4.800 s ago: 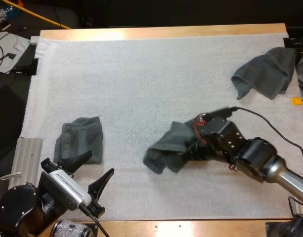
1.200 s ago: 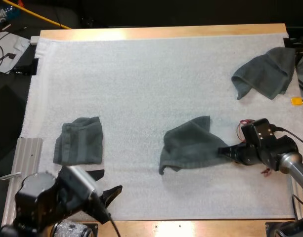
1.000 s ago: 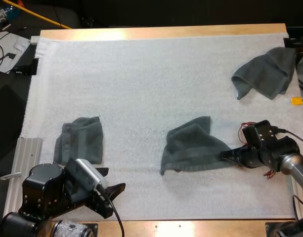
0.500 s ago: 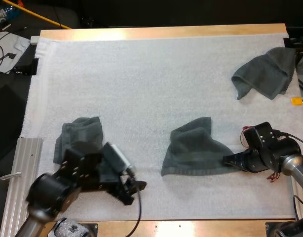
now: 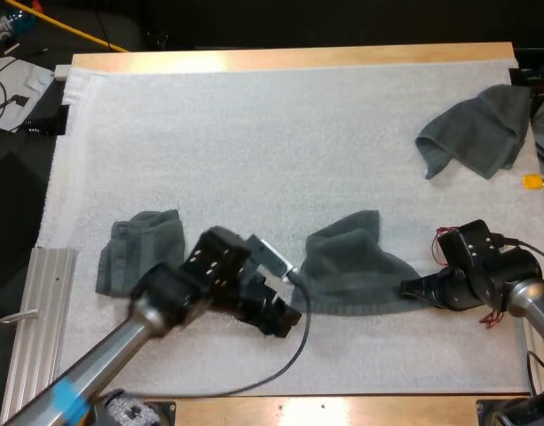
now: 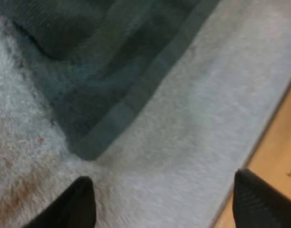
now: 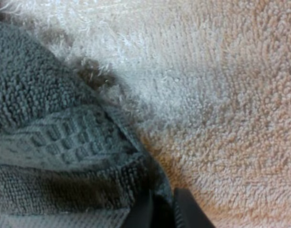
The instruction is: Pick towel from pile, fold and stack
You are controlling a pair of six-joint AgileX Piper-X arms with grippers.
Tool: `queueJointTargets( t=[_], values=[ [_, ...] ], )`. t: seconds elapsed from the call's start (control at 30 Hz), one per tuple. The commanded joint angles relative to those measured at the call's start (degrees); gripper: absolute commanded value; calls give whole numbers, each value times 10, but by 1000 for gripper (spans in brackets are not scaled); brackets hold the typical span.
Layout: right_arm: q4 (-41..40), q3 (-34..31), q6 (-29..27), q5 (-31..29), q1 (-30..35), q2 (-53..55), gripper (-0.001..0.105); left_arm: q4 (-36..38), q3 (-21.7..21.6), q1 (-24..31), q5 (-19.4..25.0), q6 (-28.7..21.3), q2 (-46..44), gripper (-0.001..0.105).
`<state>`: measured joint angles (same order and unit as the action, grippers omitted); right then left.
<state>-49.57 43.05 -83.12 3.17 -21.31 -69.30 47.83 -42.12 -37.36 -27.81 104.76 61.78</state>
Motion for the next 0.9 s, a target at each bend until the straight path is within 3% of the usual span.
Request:
queueJointTargets(
  t=[0.0, 0.37, 0.7, 0.87],
  values=[
    [-6, 2, -7, -2, 0, 6, 0, -24, 0, 1, -1, 0, 59, 60],
    [-5, 2, -8, -2, 0, 5, 0, -92, 0, 0, 4, 10, 182, 60],
    [-4, 3, -11, 1, 1, 5, 1, -122, -1, -1, -5, 23, 242, 60],
    [-4, 3, -13, 1, 1, 5, 0, -138, -2, -1, -69, 38, 265, 56]
  ],
)
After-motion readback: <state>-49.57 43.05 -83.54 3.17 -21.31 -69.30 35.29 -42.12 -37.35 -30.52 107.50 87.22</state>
